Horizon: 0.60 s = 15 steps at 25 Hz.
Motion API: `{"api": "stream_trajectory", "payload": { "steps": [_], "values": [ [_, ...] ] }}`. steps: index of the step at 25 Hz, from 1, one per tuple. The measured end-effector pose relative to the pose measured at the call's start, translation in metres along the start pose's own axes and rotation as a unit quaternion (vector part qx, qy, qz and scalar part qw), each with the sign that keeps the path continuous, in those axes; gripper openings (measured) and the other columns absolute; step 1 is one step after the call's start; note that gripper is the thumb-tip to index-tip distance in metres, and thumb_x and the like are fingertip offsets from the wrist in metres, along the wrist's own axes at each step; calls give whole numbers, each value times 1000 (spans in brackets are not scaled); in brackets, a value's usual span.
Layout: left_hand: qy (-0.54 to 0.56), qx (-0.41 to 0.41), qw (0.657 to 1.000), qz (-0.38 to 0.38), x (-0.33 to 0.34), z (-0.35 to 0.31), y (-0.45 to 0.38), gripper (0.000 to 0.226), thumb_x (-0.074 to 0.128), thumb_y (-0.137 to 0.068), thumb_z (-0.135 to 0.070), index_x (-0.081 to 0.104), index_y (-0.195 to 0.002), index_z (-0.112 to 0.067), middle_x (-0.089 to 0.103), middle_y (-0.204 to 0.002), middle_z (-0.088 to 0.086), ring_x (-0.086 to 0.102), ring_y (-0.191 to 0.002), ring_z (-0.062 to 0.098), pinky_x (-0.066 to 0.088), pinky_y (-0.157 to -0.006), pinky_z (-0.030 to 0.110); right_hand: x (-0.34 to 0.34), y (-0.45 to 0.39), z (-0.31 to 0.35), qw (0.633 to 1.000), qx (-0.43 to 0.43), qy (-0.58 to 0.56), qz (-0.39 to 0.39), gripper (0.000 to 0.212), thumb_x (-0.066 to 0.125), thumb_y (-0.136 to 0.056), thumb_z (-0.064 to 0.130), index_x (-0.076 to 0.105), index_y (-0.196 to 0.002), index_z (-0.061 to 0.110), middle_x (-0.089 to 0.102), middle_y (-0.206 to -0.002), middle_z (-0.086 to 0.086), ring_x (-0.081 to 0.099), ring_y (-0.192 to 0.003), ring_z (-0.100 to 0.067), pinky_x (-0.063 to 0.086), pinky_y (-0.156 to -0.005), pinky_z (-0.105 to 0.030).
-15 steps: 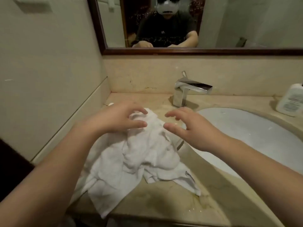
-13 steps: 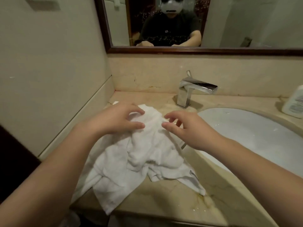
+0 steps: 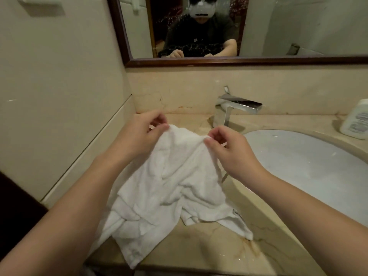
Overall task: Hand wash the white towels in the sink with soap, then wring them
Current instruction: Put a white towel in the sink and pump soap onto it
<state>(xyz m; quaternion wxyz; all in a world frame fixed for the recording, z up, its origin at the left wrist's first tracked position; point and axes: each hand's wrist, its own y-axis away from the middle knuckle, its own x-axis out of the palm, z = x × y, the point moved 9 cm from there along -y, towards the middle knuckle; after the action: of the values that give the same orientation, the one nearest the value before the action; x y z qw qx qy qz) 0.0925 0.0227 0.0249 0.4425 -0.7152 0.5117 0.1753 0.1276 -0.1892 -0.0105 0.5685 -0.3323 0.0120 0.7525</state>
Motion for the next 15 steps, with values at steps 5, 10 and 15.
{"api": "stream_trajectory", "payload": {
  "steps": [5, 10, 15],
  "values": [
    [85, 15, 992, -89, -9, -57, -36, 5, 60, -101, -21, 57, -96, -21, 57, -79, -12, 51, -64, -10, 39, -60, 9, -63, -5, -4, 983, 17, -137, -117, 13, 64, -96, 16, 65, -84, 22, 64, -78, 4, 59, -73, -12, 51, -68, -35],
    [159, 99, 976, -113, 8, -148, -86, 7, 55, -104, -21, 54, -98, -17, 52, -80, -13, 48, -66, -8, 40, -63, 10, -162, -7, -6, 954, 15, -152, -259, 20, 64, -96, 15, 62, -81, 27, 58, -73, 10, 51, -59, 6, 44, -58, -13],
    [252, 131, 956, -75, 57, -225, -133, 18, 54, -103, -18, 49, -88, -24, 49, -77, -11, 43, -63, -6, 38, -65, 12, -237, -2, -27, 945, 30, -106, -309, 18, 63, -97, 19, 62, -80, 27, 62, -74, 7, 57, -66, -7, 50, -60, -30]
  ]
}}
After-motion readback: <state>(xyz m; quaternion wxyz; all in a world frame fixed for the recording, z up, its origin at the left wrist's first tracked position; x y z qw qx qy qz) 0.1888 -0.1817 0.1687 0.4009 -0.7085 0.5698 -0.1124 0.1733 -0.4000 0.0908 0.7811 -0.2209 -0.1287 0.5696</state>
